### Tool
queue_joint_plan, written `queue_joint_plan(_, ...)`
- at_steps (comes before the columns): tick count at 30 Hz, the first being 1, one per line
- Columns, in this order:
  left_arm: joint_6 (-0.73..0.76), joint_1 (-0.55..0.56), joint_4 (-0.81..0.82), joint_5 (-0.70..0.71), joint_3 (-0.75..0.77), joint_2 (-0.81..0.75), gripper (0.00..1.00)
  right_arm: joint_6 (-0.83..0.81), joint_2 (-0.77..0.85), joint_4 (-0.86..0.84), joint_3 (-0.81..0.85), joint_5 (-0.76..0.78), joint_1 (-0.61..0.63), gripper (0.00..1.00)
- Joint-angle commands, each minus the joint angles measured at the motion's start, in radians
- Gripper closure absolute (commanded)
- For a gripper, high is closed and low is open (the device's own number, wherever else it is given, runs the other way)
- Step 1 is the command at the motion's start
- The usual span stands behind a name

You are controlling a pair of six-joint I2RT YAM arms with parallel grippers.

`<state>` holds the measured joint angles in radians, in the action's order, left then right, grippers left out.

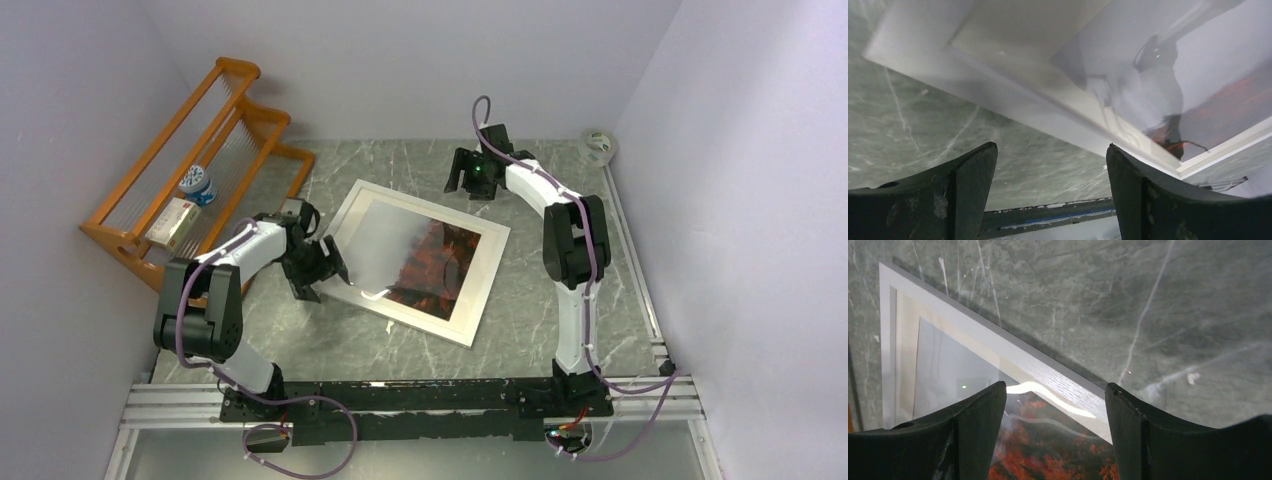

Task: Put the photo into the frame
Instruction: Adjust the photo frame at the center of the board.

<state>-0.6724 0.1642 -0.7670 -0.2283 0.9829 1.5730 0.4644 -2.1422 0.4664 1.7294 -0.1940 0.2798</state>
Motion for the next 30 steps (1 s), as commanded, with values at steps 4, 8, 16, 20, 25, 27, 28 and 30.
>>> queue_joint_plan(4,-0.048,0.011,0.107,-0.074,-0.118,-0.047,0.15,-0.006,-0.05,-0.047,-0.007,-0.158,-0.02,0.25)
queue_joint_plan(8,-0.054,0.011,0.218,-0.104,-0.145,-0.027,0.15,0.0,-0.041,-0.085,-0.078,-0.198,-0.032,0.25)
queue_joint_plan(16,-0.035,0.002,0.363,-0.152,-0.076,0.085,0.15,0.043,0.015,-0.127,-0.248,-0.268,-0.076,0.26)
queue_joint_plan(20,-0.019,-0.002,0.404,-0.196,0.007,0.164,0.15,0.073,0.108,-0.17,-0.372,-0.27,-0.083,0.26)
queue_joint_plan(25,0.012,-0.003,0.417,-0.225,0.144,0.275,0.16,0.111,0.225,-0.205,-0.531,-0.276,-0.09,0.28)
queue_joint_plan(27,0.028,-0.003,0.41,-0.243,0.212,0.329,0.16,0.135,0.272,-0.23,-0.601,-0.292,-0.091,0.31)
queue_joint_plan(28,0.037,-0.003,0.41,-0.262,0.248,0.366,0.17,0.148,0.294,-0.245,-0.634,-0.302,-0.091,0.32)
queue_joint_plan(30,0.048,-0.003,0.407,-0.285,0.314,0.417,0.18,0.176,0.34,-0.273,-0.701,-0.322,-0.09,0.36)
